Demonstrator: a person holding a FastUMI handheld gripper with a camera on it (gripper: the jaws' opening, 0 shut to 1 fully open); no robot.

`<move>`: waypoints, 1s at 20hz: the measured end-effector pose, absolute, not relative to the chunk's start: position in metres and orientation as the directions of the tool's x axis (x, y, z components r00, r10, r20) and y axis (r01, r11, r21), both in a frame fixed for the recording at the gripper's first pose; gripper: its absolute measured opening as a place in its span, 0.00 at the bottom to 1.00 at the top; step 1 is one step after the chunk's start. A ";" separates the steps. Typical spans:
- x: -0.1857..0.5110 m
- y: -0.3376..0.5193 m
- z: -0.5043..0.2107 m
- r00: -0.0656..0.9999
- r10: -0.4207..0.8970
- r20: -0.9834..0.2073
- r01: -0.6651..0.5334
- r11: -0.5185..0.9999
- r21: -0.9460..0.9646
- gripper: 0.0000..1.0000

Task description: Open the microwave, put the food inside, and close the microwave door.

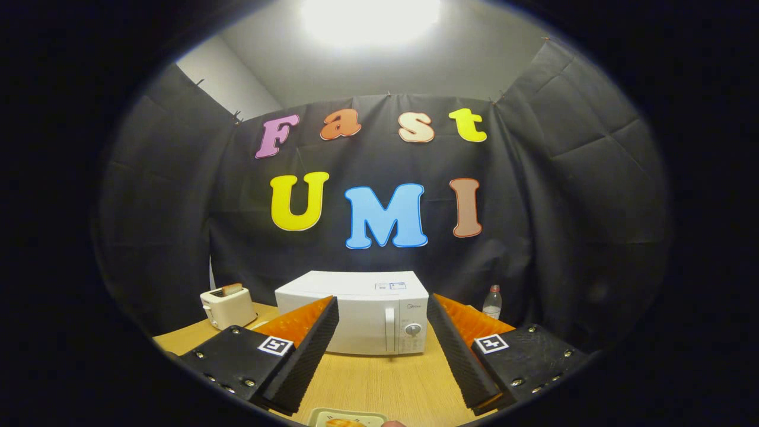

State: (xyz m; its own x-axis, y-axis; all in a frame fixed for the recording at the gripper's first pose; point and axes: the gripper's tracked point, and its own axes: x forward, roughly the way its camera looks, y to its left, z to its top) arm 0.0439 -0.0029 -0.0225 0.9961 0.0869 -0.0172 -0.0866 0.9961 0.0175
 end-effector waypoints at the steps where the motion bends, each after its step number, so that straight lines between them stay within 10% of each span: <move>1: 0.050 -0.005 -0.025 0.996 0.091 -0.021 -0.091 0.996 0.019 0.96; 20: 0.204 -0.005 -0.126 0.972 0.158 -0.176 -0.149 0.987 0.066 0.96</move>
